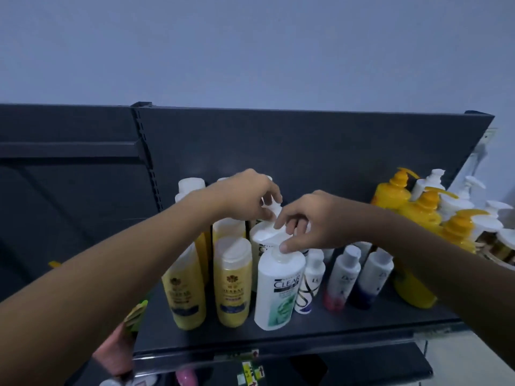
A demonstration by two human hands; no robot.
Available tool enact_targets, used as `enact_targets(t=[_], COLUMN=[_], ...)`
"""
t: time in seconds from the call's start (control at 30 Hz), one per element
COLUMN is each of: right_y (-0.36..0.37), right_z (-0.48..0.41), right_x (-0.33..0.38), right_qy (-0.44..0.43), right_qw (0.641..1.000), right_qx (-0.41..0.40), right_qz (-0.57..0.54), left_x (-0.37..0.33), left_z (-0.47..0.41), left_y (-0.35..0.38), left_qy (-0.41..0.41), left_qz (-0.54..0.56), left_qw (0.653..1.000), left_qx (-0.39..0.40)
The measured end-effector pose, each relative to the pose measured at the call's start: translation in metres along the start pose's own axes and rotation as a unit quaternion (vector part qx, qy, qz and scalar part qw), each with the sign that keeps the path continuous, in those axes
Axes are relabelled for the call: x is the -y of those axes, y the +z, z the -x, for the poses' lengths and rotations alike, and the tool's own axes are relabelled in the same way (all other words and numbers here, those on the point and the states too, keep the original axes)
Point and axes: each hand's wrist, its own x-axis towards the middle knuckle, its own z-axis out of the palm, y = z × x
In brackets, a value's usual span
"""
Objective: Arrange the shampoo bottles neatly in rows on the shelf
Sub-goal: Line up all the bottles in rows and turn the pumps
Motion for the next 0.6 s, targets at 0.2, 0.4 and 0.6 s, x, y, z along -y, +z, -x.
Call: enact_targets(t=[0.2,0.4,0.6], right_y=[0.031,0.035,0.038], right_z=[-0.004,-0.009,-0.012], right_x=[0.004,0.006,0.004], right_qy=[-0.022,-0.007,-0.005], right_qw=[0.997,0.995,0.993], right_qx=[-0.054,-0.088,-0.1], right_qz=[0.047,0.048,0.062], left_x=[-0.014,-0.012,-0.011], left_z=[-0.006,-0.006,-0.007], left_y=[0.019,0.02,0.022], left_qy=[-0.01,-0.031,-0.032], left_qz=[-0.061,-0.032,-0.006], left_qw=[0.998,0.999,0.999], left_qx=[0.013,0.0,-0.009])
